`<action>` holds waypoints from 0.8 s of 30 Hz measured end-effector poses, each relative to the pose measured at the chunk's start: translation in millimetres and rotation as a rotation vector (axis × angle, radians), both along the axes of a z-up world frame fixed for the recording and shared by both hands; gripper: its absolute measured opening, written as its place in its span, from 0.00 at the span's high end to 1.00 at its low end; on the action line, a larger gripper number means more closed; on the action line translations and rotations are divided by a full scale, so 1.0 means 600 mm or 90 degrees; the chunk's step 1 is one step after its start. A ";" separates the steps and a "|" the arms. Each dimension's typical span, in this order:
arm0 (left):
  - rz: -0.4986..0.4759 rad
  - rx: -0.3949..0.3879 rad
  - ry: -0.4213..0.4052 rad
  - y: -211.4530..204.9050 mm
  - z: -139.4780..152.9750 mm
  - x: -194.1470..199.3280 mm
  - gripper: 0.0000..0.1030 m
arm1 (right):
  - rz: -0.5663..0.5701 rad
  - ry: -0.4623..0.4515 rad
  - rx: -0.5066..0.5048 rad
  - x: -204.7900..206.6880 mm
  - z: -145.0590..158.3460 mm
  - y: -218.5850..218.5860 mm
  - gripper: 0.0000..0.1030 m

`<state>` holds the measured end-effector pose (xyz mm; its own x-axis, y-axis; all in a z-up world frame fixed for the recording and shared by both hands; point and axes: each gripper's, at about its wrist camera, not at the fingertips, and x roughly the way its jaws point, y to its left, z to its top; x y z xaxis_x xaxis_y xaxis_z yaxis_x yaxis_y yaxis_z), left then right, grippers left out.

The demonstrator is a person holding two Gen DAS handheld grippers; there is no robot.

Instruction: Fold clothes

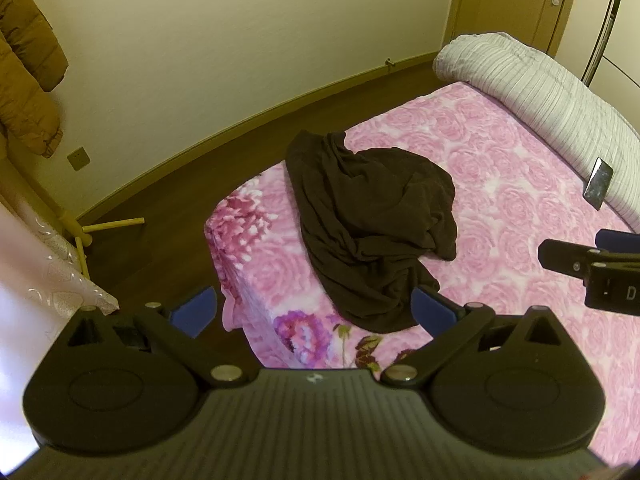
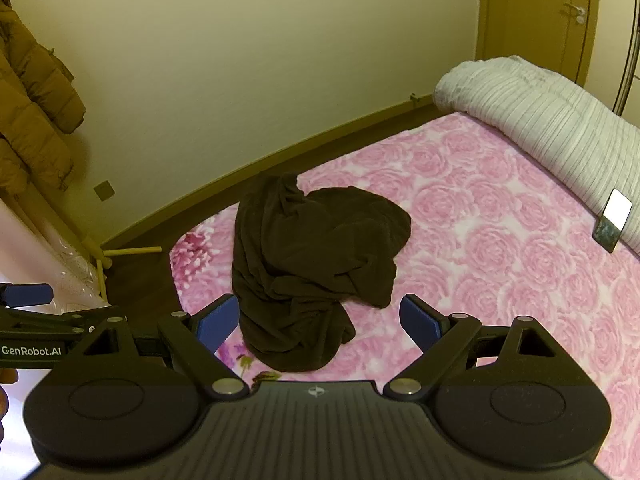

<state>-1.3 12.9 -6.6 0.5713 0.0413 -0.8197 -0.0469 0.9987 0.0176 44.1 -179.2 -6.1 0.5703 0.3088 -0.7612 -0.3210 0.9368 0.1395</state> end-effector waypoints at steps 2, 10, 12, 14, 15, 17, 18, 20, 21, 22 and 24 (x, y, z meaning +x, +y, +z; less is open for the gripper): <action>-0.001 0.001 0.001 -0.002 -0.002 0.001 0.01 | 0.000 0.001 0.000 0.001 0.001 -0.001 0.13; -0.009 0.001 0.006 -0.007 -0.003 0.007 0.01 | -0.005 0.006 0.000 0.010 0.000 -0.002 0.13; -0.009 0.000 0.007 -0.009 -0.003 0.009 0.01 | -0.007 0.007 0.000 0.012 -0.001 -0.004 0.13; -0.008 -0.001 0.008 -0.009 -0.003 0.011 0.01 | -0.008 0.011 0.001 0.014 -0.003 -0.006 0.13; -0.007 -0.002 0.009 -0.008 -0.003 0.012 0.01 | -0.007 0.012 0.000 0.015 -0.004 -0.007 0.13; -0.004 -0.004 0.010 -0.008 -0.004 0.012 0.01 | -0.005 0.012 -0.001 0.016 -0.004 -0.007 0.13; -0.003 -0.004 0.012 -0.009 -0.006 0.012 0.01 | -0.004 0.012 -0.001 0.017 -0.005 -0.007 0.13; -0.003 -0.003 0.013 -0.012 -0.007 0.011 0.01 | -0.003 0.014 0.000 0.020 -0.005 -0.008 0.13; -0.004 -0.002 0.013 -0.014 -0.007 0.011 0.01 | -0.002 0.014 0.000 0.021 -0.006 -0.009 0.13; -0.004 -0.001 0.012 -0.016 -0.006 0.011 0.01 | -0.001 0.015 0.001 0.022 -0.006 -0.010 0.13; -0.003 0.001 0.011 -0.018 -0.006 0.011 0.01 | 0.000 0.016 0.003 0.025 -0.006 -0.013 0.13</action>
